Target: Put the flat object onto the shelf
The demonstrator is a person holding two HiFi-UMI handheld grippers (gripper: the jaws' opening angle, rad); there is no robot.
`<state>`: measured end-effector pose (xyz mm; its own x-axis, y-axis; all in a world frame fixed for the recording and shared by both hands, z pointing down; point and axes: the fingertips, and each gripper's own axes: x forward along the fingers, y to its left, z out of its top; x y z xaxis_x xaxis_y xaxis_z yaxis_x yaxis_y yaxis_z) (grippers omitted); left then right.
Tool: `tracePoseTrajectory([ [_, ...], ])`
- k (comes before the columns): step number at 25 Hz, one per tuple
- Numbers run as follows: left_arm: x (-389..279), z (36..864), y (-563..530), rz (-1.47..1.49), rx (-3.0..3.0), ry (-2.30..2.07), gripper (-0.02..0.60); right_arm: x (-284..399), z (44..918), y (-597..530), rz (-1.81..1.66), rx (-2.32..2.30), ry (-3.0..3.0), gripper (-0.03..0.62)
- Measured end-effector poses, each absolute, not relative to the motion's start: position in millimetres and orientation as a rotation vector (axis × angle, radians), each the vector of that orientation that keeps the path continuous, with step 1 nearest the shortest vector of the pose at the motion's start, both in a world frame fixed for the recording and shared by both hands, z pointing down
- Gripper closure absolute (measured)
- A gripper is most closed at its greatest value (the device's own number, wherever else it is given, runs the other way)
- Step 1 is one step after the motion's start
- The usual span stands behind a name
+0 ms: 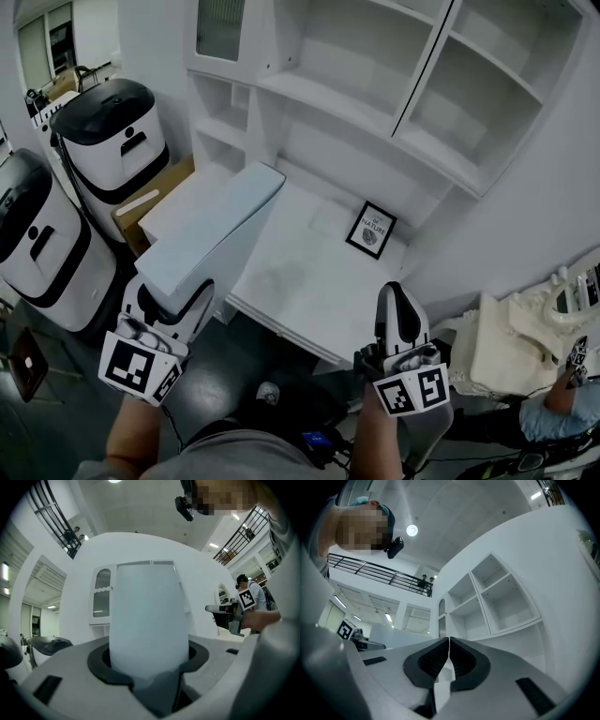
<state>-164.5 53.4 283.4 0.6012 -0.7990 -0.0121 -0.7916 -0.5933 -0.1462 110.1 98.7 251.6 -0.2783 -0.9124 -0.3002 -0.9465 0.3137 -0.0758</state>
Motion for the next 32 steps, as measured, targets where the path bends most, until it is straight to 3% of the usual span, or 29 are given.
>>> tracePoseTrajectory([
  [32,-88.7,230.3,-42.7,-0.03,-2.556,1.266,0.325,173.8,237.7,-8.5,0.198,-1.567,2.344,0.565],
])
